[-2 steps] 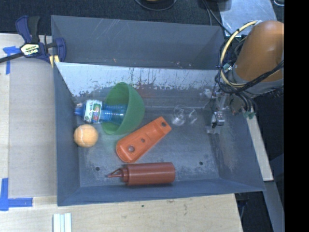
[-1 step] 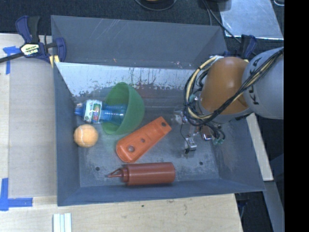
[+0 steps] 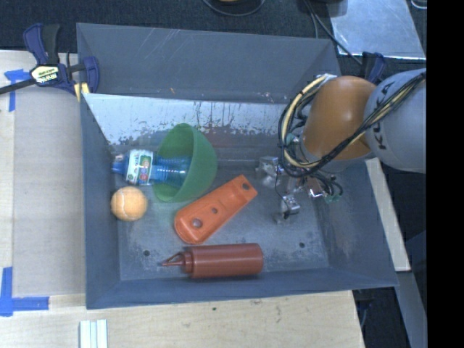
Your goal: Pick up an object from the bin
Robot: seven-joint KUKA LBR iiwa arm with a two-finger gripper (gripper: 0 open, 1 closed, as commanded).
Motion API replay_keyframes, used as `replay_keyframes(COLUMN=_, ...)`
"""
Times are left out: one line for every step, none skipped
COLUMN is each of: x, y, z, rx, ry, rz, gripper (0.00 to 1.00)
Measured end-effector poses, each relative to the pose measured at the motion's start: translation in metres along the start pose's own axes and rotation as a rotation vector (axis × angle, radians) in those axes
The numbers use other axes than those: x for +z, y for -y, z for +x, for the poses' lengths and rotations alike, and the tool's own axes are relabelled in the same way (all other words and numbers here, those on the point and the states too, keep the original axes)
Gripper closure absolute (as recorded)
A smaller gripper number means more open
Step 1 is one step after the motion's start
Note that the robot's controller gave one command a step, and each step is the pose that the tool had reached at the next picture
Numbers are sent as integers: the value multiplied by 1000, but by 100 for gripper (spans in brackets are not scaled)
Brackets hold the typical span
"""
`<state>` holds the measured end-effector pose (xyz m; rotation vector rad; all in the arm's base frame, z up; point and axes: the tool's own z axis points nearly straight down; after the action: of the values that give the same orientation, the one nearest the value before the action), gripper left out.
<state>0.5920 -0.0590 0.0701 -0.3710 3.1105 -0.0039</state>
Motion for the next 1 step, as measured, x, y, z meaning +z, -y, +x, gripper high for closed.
replay_keyframes(x=-1, y=-99, z=7, rx=89, ry=-7, rz=-3, gripper=0)
